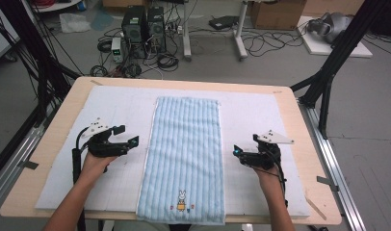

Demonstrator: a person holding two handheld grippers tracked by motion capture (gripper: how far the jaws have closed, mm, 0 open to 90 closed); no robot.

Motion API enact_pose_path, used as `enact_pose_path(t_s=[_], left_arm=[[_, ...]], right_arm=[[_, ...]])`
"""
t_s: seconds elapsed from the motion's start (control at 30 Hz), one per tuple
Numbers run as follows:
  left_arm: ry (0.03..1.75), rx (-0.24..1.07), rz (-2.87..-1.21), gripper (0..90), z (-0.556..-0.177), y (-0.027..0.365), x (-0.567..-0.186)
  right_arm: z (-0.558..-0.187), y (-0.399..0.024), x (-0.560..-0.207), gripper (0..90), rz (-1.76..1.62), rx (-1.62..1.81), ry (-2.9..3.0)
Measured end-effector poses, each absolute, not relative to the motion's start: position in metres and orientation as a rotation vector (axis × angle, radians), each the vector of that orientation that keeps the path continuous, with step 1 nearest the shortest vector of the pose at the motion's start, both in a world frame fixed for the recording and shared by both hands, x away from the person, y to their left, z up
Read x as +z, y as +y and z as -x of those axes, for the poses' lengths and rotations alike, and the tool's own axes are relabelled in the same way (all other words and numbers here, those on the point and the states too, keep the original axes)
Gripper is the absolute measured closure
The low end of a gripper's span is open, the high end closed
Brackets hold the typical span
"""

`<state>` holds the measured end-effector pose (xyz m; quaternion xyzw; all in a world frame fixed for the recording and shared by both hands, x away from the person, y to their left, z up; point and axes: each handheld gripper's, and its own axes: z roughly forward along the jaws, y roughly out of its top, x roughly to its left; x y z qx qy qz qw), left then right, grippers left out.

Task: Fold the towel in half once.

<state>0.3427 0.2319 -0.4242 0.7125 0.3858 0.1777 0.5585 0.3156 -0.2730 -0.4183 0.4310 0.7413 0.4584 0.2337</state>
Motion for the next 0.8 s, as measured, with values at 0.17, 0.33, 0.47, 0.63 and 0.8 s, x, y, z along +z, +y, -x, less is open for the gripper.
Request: enact_pose_path(t_s=[0.17,0.33,0.47,0.63,0.8], left_arm=[[0.935,0.410,-1.677,19.1,-0.360,0.230,-0.418],[0.977,0.388,-1.700,21.3,-0.387,0.225,-0.411],[0.993,0.380,-1.689,24.2,-0.400,0.221,-0.408],[1.018,0.370,-1.697,23.9,-0.414,0.215,-0.408],[1.029,0.375,-1.748,24.4,-0.430,0.204,-0.413]], right_arm=[[-0.315,-0.275,-0.419,10.9,-1.204,1.273,2.037],[-0.316,-0.277,-0.420,10.9,-1.206,1.273,2.034],[-0.317,-0.276,-0.420,10.9,-1.224,1.270,2.039],[-0.317,-0.276,-0.420,10.9,-1.218,1.275,2.039],[-0.317,-0.276,-0.420,10.9,-1.220,1.277,2.038]])
